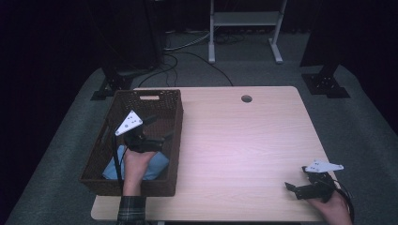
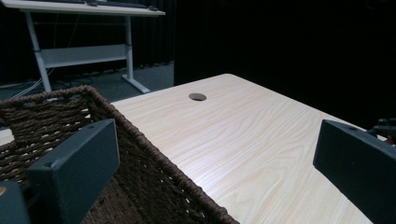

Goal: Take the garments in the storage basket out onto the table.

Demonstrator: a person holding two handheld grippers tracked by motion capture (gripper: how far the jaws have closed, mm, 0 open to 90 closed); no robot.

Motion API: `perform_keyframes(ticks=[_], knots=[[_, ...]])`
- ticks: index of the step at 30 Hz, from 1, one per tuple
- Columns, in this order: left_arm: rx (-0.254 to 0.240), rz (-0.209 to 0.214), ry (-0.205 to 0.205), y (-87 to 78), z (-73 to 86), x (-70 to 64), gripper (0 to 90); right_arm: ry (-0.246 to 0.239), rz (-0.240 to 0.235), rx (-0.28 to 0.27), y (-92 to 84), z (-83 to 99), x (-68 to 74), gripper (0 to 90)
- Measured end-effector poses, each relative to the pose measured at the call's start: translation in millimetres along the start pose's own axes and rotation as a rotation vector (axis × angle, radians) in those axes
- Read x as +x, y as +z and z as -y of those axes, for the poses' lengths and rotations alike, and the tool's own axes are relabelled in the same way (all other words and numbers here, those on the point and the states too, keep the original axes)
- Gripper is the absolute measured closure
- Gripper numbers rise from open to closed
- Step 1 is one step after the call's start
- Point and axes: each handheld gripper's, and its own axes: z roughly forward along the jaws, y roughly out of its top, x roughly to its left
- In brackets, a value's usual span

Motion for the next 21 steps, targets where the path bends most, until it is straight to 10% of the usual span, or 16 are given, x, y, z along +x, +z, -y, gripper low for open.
perform_keyframes(ticks=[21], knots=[[0.005, -0.009, -0.016, -8.7, 1.8, 7.2, 0.0, 0.000, 0.000, 0.000, 0.0, 0.0, 0.0, 1.6]])
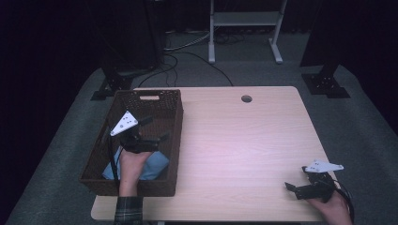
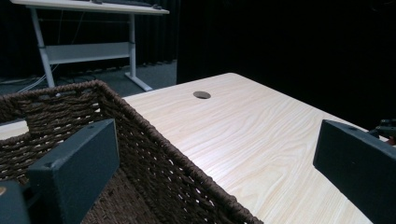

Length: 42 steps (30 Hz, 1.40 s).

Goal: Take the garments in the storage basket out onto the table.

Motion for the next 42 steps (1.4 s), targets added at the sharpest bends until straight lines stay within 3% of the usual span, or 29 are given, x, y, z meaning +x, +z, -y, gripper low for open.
perform_keyframes(ticks=[42], knots=[[0.017, -0.050, 0.000, -22.6, 1.9, 13.4, 0.0, 0.000, 0.000, 0.000, 0.0, 0.0, 0.0, 1.6]])
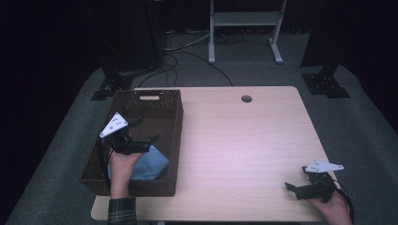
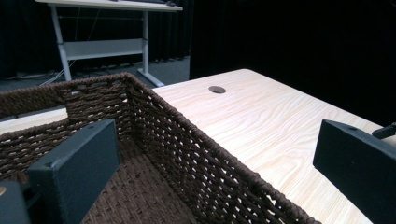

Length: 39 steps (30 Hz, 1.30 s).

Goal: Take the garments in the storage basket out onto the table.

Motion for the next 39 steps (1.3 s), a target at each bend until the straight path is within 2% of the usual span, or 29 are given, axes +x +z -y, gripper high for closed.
perform_keyframes(ticks=[12, 31, 35, 39], knots=[[0.005, -0.021, -0.004, -9.5, 0.4, 4.9, 0.0, 0.000, 0.000, 0.000, 0.0, 0.0, 0.0, 1.6], [0.068, -0.045, 0.017, -20.7, 1.6, 11.6, 0.0, 0.000, 0.000, 0.000, 0.0, 0.0, 0.0, 1.6], [0.076, -0.049, 0.011, -23.4, 2.4, 13.1, 0.0, 0.000, 0.000, 0.000, 0.0, 0.0, 0.0, 1.6], [0.103, -0.054, 0.020, -25.2, 3.0, 14.3, 0.0, 0.000, 0.000, 0.000, 0.0, 0.0, 0.0, 1.6]])
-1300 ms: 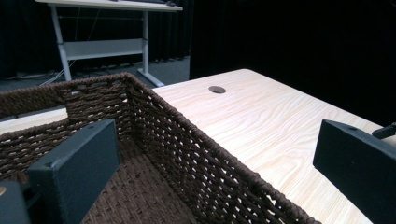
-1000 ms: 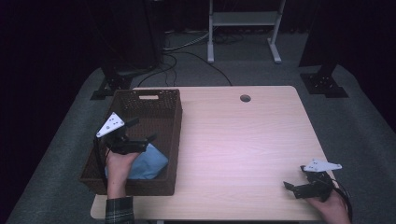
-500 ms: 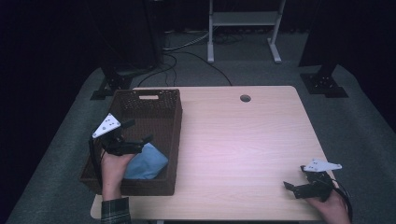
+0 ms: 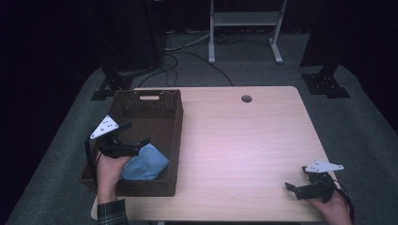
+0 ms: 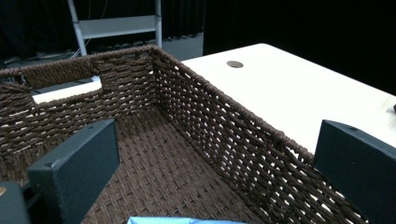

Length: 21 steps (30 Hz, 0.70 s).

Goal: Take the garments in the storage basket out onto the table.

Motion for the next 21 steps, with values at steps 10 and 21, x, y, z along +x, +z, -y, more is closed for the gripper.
perform_keyframes(ticks=[10, 21], knots=[[0.033, 0.000, 0.001, -0.6, 1.2, 0.4, 0.0, 0.000, 0.000, -0.001, 0.0, 0.0, 0.0, 1.6], [0.089, -0.010, 0.010, 0.1, 2.5, 0.9, 0.0, -0.001, 0.000, 0.000, 0.0, 0.0, -0.1, 1.6]])
